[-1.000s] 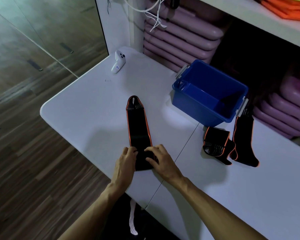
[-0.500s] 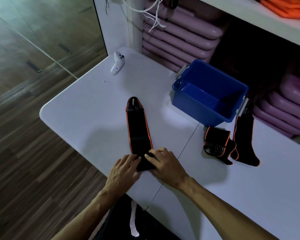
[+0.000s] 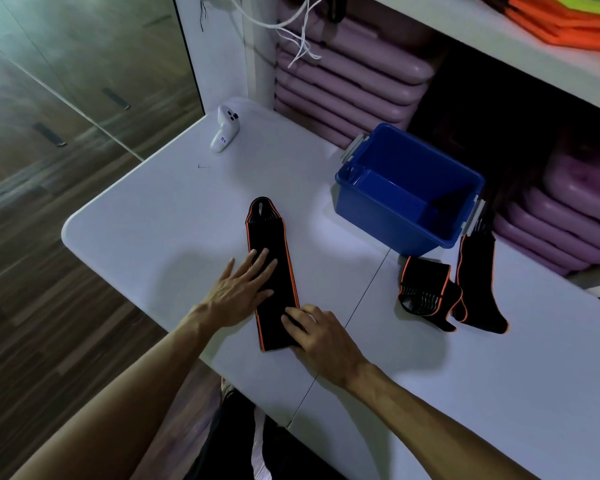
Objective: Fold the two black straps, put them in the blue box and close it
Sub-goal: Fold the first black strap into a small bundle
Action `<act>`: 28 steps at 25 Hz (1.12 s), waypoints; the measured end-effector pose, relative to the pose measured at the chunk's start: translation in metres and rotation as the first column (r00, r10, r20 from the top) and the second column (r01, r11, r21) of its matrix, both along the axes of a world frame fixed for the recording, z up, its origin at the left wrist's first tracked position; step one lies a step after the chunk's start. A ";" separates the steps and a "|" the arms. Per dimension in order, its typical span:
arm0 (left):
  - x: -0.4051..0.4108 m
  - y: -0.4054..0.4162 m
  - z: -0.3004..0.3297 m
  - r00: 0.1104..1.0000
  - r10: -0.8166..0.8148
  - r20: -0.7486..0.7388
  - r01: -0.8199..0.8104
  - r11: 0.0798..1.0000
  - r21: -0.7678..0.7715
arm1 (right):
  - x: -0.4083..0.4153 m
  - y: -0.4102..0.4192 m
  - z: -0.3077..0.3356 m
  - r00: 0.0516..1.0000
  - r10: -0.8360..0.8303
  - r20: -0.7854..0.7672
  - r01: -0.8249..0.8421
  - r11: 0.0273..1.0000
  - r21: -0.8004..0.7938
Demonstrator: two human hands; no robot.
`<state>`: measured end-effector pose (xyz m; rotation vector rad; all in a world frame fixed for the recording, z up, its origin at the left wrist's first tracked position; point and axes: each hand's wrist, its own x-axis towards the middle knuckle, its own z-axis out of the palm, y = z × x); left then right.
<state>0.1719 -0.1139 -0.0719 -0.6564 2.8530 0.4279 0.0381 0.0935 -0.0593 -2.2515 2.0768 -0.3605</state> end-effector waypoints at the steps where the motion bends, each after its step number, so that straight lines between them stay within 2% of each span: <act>1: -0.001 0.000 -0.001 1.000 0.000 0.001 0.000 1.000 -0.013 | 0.000 0.000 0.000 1.000 0.007 0.000 -0.007 1.000 -0.003; 6: 0.004 0.001 -0.006 0.994 0.063 -0.094 -0.065 0.998 -0.019 | -0.003 -0.004 -0.003 0.995 0.061 0.084 -0.061 0.998 -0.001; 9: 0.014 0.004 0.010 0.921 0.212 -0.327 -0.204 0.977 0.058 | -0.008 -0.007 -0.001 0.983 0.049 0.176 -0.054 0.998 0.026; 11: 0.034 0.028 0.020 0.855 0.198 -0.479 -0.152 0.979 0.133 | -0.012 -0.011 0.002 0.981 0.067 0.184 -0.076 0.996 0.045; 12: 0.046 0.045 0.024 0.855 0.141 -0.498 -0.077 0.986 0.146 | -0.013 -0.013 0.004 0.978 0.072 0.194 -0.087 0.994 0.071; 14: 0.064 0.076 0.026 0.895 0.053 -0.444 0.023 0.986 0.164 | -0.016 -0.017 0.009 0.974 0.070 0.217 -0.100 0.986 0.130; 15: 0.067 0.083 0.024 0.907 0.064 -0.417 0.018 0.982 0.189 | -0.019 -0.020 0.011 0.970 0.069 0.234 -0.106 0.983 0.148; 18: 0.054 0.077 0.021 0.872 0.238 -0.429 -0.106 0.945 0.308 | -0.022 -0.033 0.019 0.931 -0.001 0.364 -0.077 0.977 0.199; 23: 0.026 0.051 0.028 0.794 0.529 -0.300 -0.323 0.785 0.529 | -0.016 -0.055 0.021 0.789 -0.282 0.546 0.164 0.953 0.256; 28: 0.013 0.048 0.031 0.743 0.616 -0.262 -0.437 0.742 0.508 | -0.006 -0.056 0.012 0.702 -0.394 0.593 0.298 0.919 0.258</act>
